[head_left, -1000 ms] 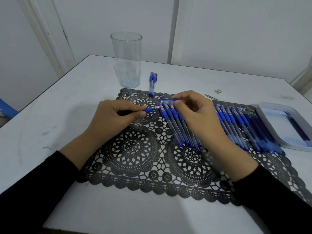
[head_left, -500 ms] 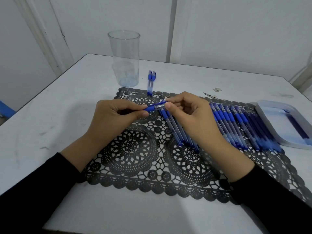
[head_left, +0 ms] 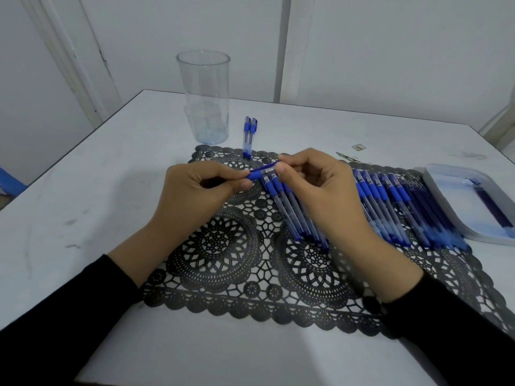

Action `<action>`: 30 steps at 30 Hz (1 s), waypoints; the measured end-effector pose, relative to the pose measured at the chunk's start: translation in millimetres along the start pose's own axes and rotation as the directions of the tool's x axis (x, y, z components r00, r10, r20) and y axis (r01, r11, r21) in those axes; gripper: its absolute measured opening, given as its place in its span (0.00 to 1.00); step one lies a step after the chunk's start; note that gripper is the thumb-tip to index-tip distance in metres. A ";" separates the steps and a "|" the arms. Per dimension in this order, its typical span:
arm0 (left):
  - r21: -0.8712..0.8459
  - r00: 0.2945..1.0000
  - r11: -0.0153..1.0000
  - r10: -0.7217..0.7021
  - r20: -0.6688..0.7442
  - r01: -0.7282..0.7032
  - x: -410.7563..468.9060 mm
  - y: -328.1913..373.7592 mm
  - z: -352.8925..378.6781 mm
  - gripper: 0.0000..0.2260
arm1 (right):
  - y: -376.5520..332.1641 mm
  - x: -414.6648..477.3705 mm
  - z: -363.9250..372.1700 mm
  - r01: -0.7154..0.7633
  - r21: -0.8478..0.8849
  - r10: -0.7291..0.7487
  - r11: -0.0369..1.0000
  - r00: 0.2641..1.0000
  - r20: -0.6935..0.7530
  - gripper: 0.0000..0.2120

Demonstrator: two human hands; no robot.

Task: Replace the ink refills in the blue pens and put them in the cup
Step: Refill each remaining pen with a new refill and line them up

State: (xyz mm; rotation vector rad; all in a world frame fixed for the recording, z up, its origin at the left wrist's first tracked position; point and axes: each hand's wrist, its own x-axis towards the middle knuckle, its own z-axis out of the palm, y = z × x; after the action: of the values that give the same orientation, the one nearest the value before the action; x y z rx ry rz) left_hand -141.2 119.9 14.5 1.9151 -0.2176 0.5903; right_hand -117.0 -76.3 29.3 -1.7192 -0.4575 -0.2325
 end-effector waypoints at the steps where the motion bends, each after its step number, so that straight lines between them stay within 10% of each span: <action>1: -0.036 1.000 0.999 -0.016 -0.017 0.015 -0.2 2.8 1.7 0.07 | -3.1 0.9 -0.6 0.012 0.007 -0.012 1.000 1.000 -0.005 0.04; 9: -0.162 0.999 0.986 -0.016 0.044 0.023 0.5 12.4 1.3 0.10 | -23.6 8.2 -6.1 0.033 0.090 -0.030 0.995 0.999 -0.043 0.08; 18: 0.536 0.961 0.842 -0.087 0.263 -0.070 11.6 -36.9 -17.6 0.22 | -34.4 49.9 -18.2 -0.012 -0.196 0.063 0.980 0.965 0.254 0.08; 30: 0.699 0.903 0.715 -0.291 0.317 -0.015 11.7 -44.0 -14.4 0.26 | 22.8 85.8 21.9 0.064 -0.432 0.176 0.900 0.851 0.494 0.06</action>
State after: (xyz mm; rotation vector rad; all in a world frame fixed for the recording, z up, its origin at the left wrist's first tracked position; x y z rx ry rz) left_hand -117.4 152.5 -11.0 2.7646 -0.1124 0.1418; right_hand -32.3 -43.4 38.9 -2.2428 -0.7986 0.2125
